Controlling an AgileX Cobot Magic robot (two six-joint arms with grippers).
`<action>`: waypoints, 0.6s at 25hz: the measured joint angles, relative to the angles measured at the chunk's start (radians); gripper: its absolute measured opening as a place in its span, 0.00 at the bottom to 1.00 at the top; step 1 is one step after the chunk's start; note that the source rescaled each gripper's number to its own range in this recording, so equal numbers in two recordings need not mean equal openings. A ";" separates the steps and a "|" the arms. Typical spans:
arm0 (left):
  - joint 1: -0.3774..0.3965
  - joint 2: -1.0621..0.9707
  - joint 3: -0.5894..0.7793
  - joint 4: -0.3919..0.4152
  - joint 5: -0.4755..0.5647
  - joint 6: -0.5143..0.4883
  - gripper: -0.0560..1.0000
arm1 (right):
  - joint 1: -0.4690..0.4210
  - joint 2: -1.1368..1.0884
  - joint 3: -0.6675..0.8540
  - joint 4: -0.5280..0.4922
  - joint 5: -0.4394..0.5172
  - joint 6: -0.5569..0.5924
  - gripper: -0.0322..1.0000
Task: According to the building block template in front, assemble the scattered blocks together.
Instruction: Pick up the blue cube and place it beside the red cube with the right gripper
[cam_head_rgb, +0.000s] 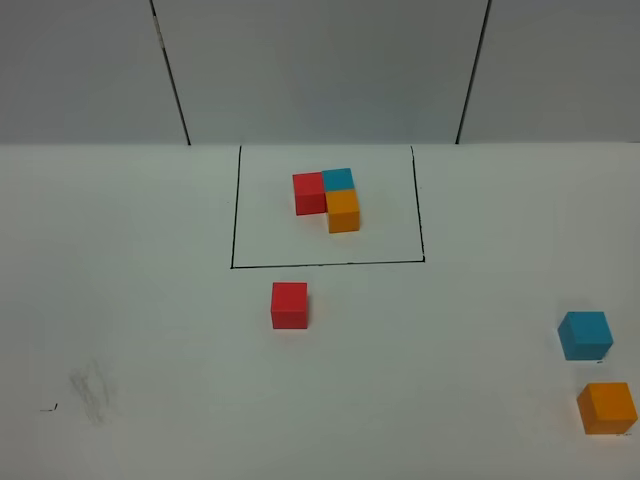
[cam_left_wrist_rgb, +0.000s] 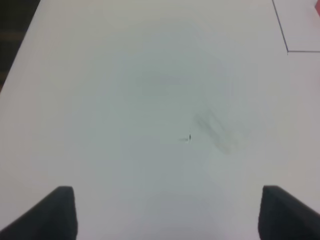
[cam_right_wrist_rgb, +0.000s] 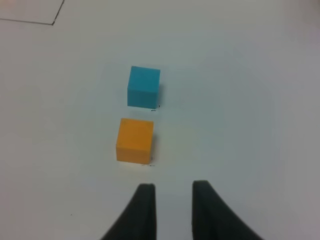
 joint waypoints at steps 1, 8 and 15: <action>0.000 -0.010 0.021 0.000 -0.005 -0.009 0.75 | 0.000 0.000 0.000 0.000 0.000 0.000 0.03; 0.000 -0.116 0.144 -0.003 -0.057 -0.041 0.75 | 0.000 0.000 0.000 0.000 0.000 0.000 0.03; 0.000 -0.123 0.149 -0.030 -0.075 -0.041 0.75 | 0.000 0.000 0.000 0.000 0.000 0.000 0.03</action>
